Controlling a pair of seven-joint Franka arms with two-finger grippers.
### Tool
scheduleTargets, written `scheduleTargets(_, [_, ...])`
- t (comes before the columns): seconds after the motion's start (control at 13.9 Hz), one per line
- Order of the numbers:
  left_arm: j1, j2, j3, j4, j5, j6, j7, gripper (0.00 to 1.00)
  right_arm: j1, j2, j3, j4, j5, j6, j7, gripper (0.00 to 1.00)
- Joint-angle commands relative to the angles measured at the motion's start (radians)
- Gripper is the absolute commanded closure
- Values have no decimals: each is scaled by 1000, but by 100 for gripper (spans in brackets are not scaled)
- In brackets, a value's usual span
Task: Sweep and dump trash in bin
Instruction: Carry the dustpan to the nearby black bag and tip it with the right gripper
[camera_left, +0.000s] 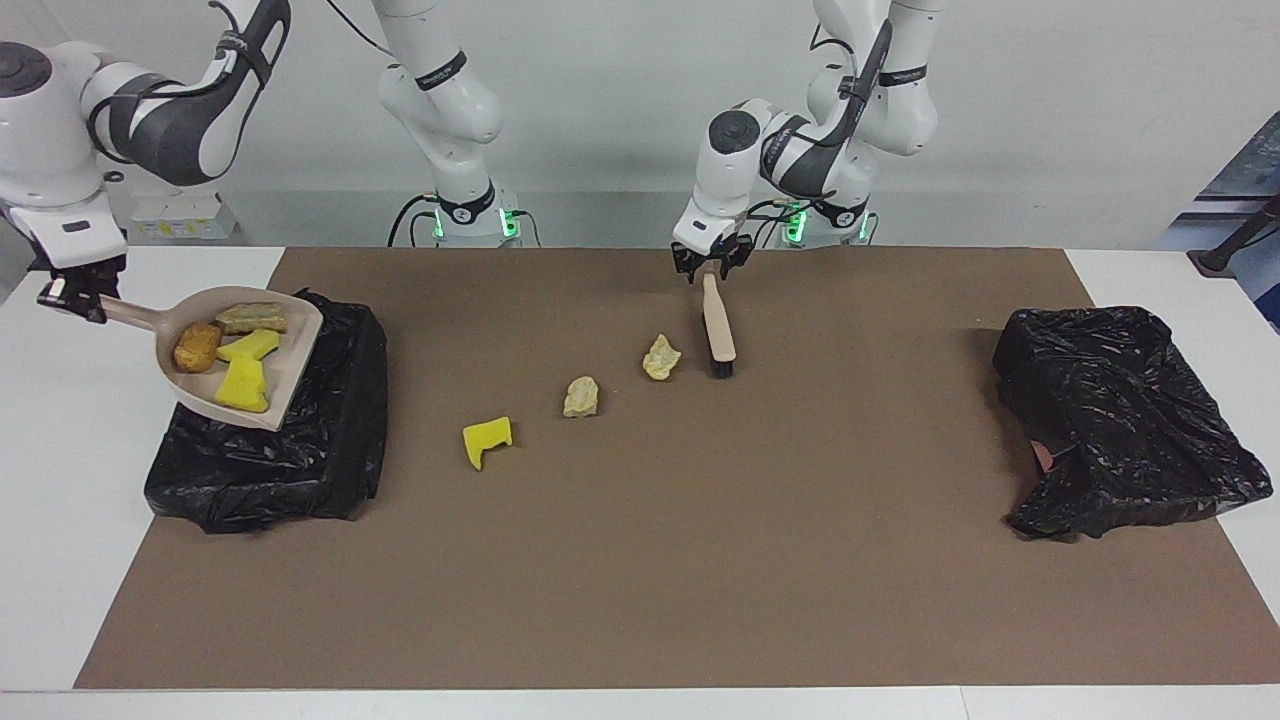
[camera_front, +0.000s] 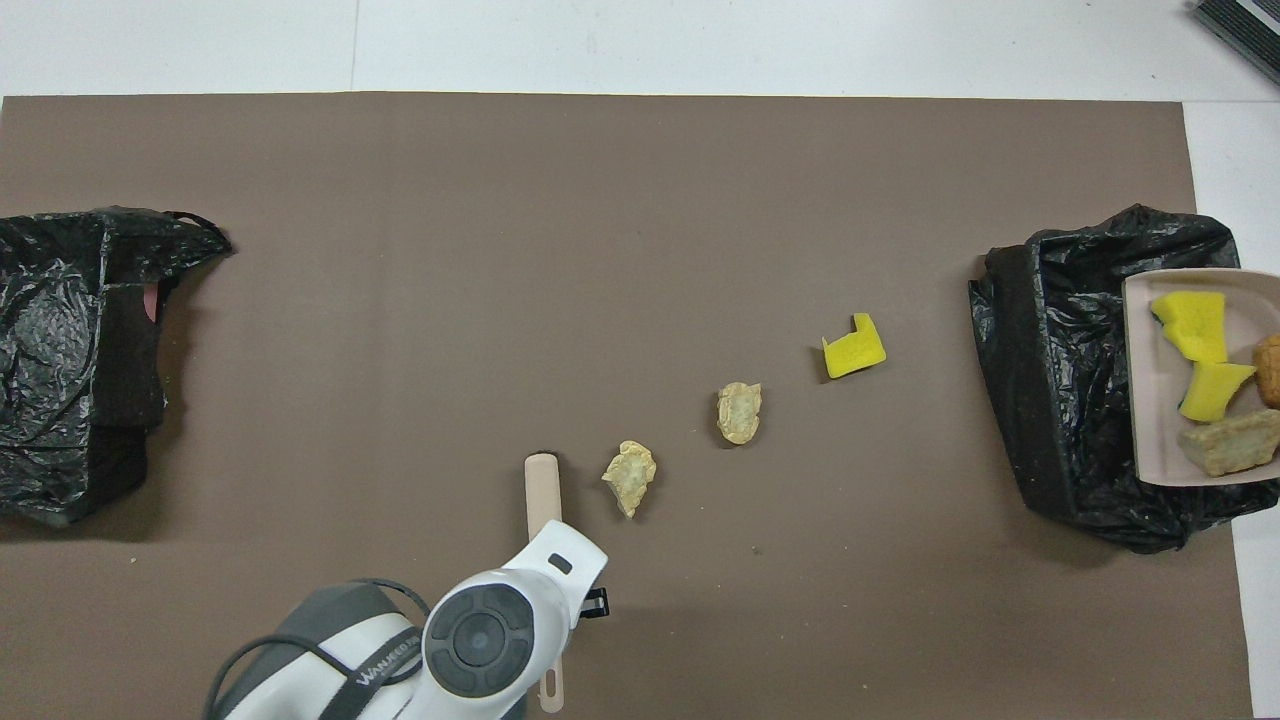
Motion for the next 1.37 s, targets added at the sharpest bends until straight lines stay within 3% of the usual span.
scheduleTargets(0.0, [97,10,4,53,-17,-13,66,0,61,-42,7,-62,-148,-2,144,100])
scheduleTargets(0.43, [353,104,6,192,6,-66,354,0,266,-71,7,-76,-392,-259,279,100])
scheduleTargets(0.72, [516,144,4,278,44,-69,523,0,271,-105,11,-38,-456,-309,273,100])
scheduleTargets(0.86, [576,141,6,315,44,-91,606,0,271,-112,17,1,-458,-332,272,100])
scheduleTargets(1.08, [675,142,6,427,44,-225,744,0,273,-97,45,42,-412,-329,299,100])
scheduleTargets(1.3, [745,142,6,478,44,-279,807,0,294,-97,85,44,-323,-335,483,100])
